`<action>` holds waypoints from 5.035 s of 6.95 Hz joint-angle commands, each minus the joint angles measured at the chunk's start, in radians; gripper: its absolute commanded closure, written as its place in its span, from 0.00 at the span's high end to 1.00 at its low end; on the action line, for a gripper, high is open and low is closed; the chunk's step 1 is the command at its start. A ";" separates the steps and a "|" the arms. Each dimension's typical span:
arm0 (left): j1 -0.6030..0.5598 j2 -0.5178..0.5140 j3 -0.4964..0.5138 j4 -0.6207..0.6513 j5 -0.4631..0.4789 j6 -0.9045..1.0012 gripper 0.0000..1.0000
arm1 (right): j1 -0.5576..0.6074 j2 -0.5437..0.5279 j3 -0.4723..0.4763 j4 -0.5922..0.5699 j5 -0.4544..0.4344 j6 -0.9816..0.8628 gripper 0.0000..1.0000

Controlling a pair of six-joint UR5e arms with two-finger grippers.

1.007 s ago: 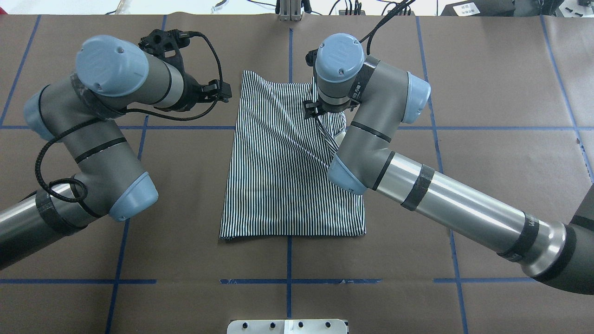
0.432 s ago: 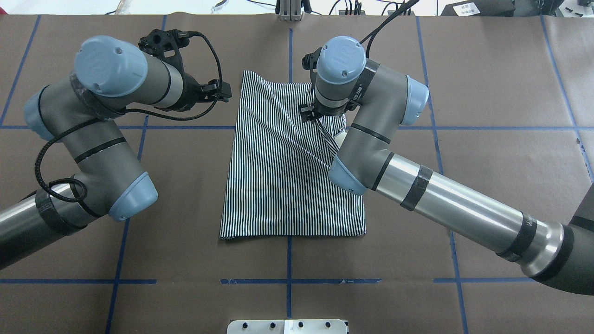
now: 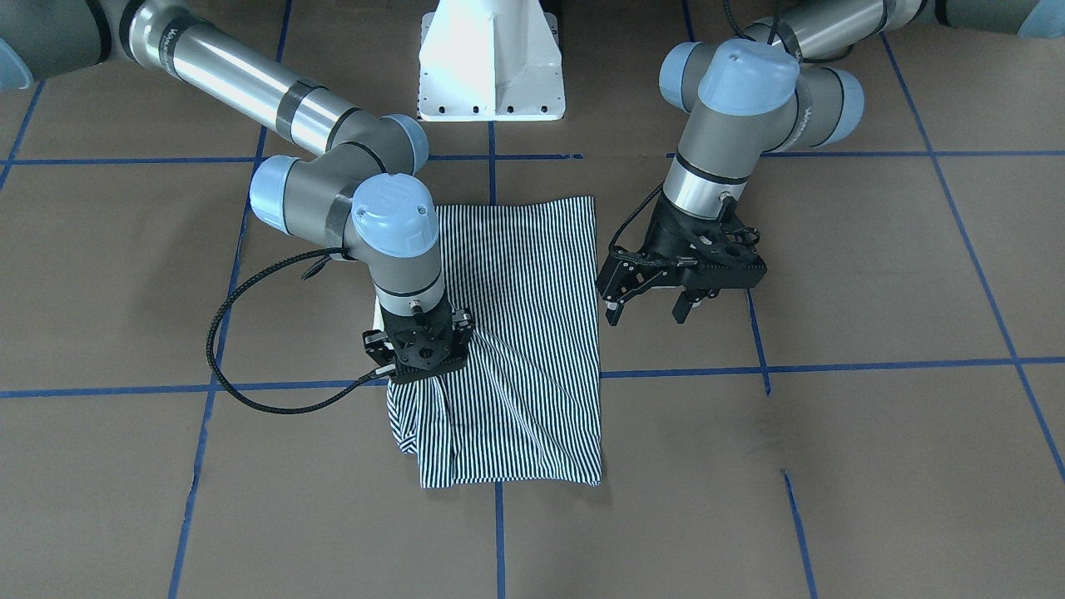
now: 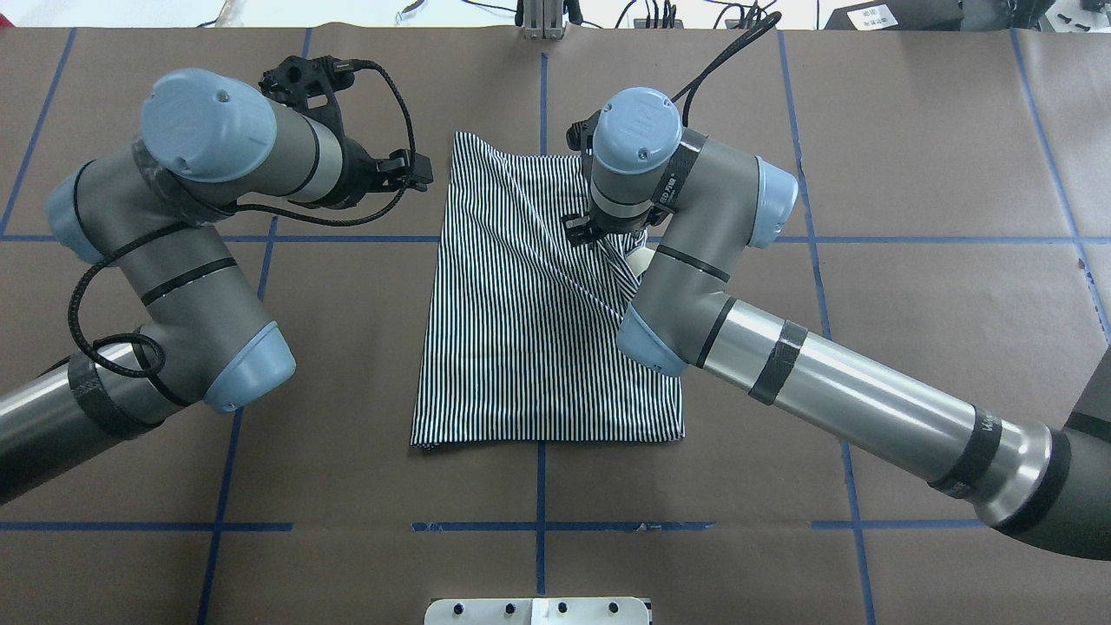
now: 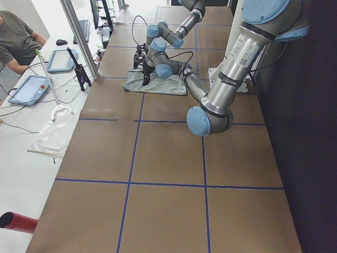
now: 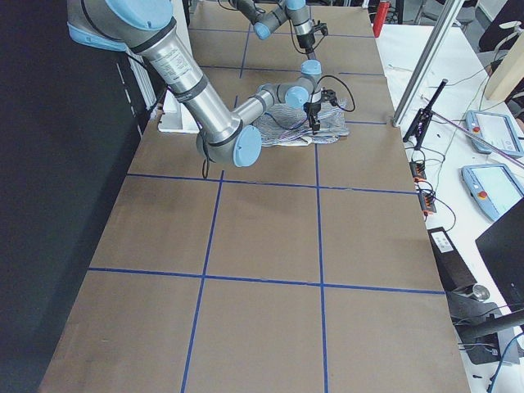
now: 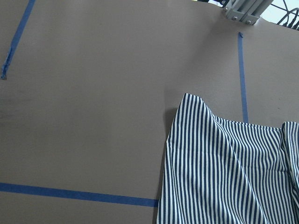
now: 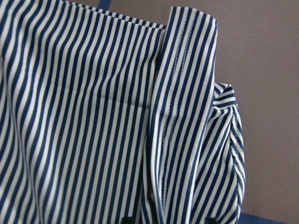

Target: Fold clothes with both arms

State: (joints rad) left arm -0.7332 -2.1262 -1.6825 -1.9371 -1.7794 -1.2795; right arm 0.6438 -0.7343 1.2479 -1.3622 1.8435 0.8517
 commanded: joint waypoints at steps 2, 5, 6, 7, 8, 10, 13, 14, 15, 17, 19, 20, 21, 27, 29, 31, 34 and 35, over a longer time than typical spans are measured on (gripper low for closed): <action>0.000 0.000 0.015 -0.023 0.000 0.000 1.00 | -0.018 -0.008 -0.001 0.000 0.000 0.001 0.37; 0.000 0.000 0.015 -0.023 0.000 0.000 1.00 | -0.018 -0.008 0.004 0.000 0.011 -0.002 0.26; 0.000 0.000 0.015 -0.023 0.000 0.000 1.00 | -0.016 -0.010 0.004 0.000 0.011 -0.003 0.26; 0.000 0.000 0.015 -0.025 0.000 0.000 1.00 | -0.009 -0.011 0.004 0.000 0.011 -0.009 0.30; 0.000 0.000 0.015 -0.025 0.000 0.000 1.00 | -0.009 -0.011 0.004 0.000 0.008 -0.016 0.38; 0.000 0.000 0.015 -0.025 0.000 0.000 1.00 | -0.007 -0.004 0.004 0.002 0.006 -0.017 0.36; 0.000 0.000 0.015 -0.025 0.000 0.000 1.00 | -0.009 0.001 0.004 0.002 0.006 -0.014 0.24; 0.000 -0.001 0.015 -0.025 0.000 -0.001 1.00 | -0.009 0.000 0.005 0.002 0.006 -0.014 0.15; 0.000 -0.001 0.017 -0.025 0.000 -0.001 1.00 | -0.009 -0.003 0.004 0.002 0.006 -0.017 0.01; 0.000 -0.001 0.015 -0.025 0.000 -0.003 1.00 | -0.009 -0.003 0.007 0.003 0.006 -0.019 0.00; 0.002 -0.001 0.015 -0.025 0.000 -0.003 1.00 | 0.008 -0.034 0.015 0.002 0.013 -0.019 0.00; 0.002 -0.001 0.015 -0.025 0.000 -0.003 1.00 | 0.010 -0.080 0.060 0.000 0.016 -0.020 0.00; 0.002 -0.003 0.015 -0.025 -0.002 -0.003 1.00 | 0.008 -0.124 0.106 -0.008 0.013 -0.019 0.00; 0.002 -0.001 0.017 -0.025 0.000 -0.003 1.00 | 0.039 -0.198 0.217 -0.084 0.007 -0.025 0.00; 0.002 -0.005 0.015 -0.025 0.000 -0.003 1.00 | 0.056 -0.206 0.209 -0.083 0.003 -0.064 0.25; 0.002 -0.008 0.015 -0.025 -0.002 -0.001 1.00 | 0.097 -0.203 0.209 -0.083 0.017 -0.083 1.00; 0.000 -0.011 -0.020 -0.023 -0.002 -0.004 1.00 | 0.129 -0.080 0.072 -0.081 0.010 -0.218 1.00; 0.000 -0.008 -0.061 -0.022 -0.002 -0.004 1.00 | 0.128 0.015 -0.037 -0.080 0.010 -0.217 1.00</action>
State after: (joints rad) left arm -0.7331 -2.1349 -1.7037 -1.9598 -1.7809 -1.2825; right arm 0.7704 -0.8264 1.3330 -1.4440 1.8534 0.6408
